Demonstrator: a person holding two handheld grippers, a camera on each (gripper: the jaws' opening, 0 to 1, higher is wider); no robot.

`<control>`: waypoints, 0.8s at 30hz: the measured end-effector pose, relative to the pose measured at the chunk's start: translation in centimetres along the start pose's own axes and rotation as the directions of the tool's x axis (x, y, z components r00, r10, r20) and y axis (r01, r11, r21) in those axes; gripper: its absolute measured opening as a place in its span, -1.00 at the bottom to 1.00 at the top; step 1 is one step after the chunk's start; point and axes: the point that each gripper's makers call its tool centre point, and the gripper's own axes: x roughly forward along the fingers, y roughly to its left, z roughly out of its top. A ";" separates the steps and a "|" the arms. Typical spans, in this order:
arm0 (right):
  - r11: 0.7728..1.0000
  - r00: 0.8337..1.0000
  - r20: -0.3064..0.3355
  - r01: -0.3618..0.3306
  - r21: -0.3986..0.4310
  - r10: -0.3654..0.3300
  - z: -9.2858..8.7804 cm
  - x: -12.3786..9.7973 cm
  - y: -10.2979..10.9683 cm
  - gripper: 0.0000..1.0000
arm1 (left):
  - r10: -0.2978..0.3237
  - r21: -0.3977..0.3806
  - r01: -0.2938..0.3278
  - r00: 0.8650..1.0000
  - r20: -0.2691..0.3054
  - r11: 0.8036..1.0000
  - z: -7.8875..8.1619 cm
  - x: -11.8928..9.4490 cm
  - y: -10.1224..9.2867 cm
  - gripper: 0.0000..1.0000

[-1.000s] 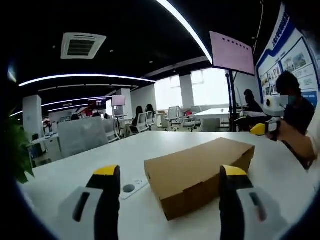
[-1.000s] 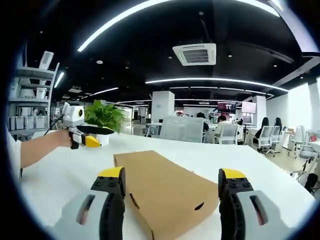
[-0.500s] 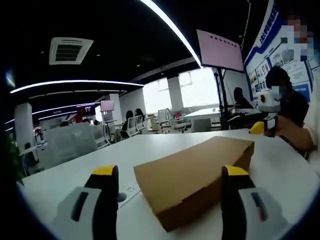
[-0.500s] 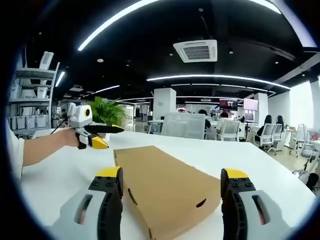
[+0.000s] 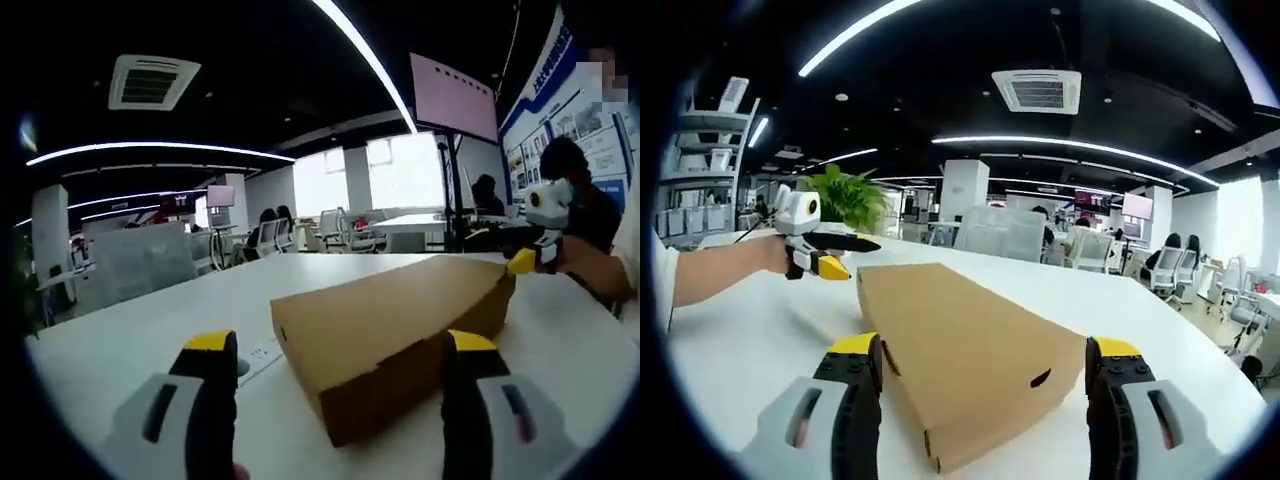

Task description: Operate the shoe box by opening the lid, removing the specified soft item, and placing it in the target area until the item is outside and the box remains undamaged.

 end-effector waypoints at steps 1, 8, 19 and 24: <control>1.000 1.000 -0.001 -0.001 0.001 0.001 -0.1 0.0 0.0 0.73 | -0.001 0.000 0.001 1.000 0.000 1.000 0.0 0.0 0.0 0.70; 0.999 1.000 -0.011 0.003 0.040 -0.003 -0.4 0.1 -0.3 0.71 | -0.016 -0.012 0.016 1.000 -0.021 1.000 -0.5 0.0 0.0 0.58; 0.998 1.000 -0.031 0.006 0.063 -0.004 -0.9 0.3 -0.5 0.73 | 0.003 -0.028 -0.003 1.000 -0.004 1.000 -0.5 0.3 0.8 0.53; 0.998 1.000 -0.024 -0.010 0.064 0.012 -1.1 0.4 0.1 0.77 | -0.016 -0.034 0.016 1.000 -0.003 0.999 -0.3 0.6 0.4 0.60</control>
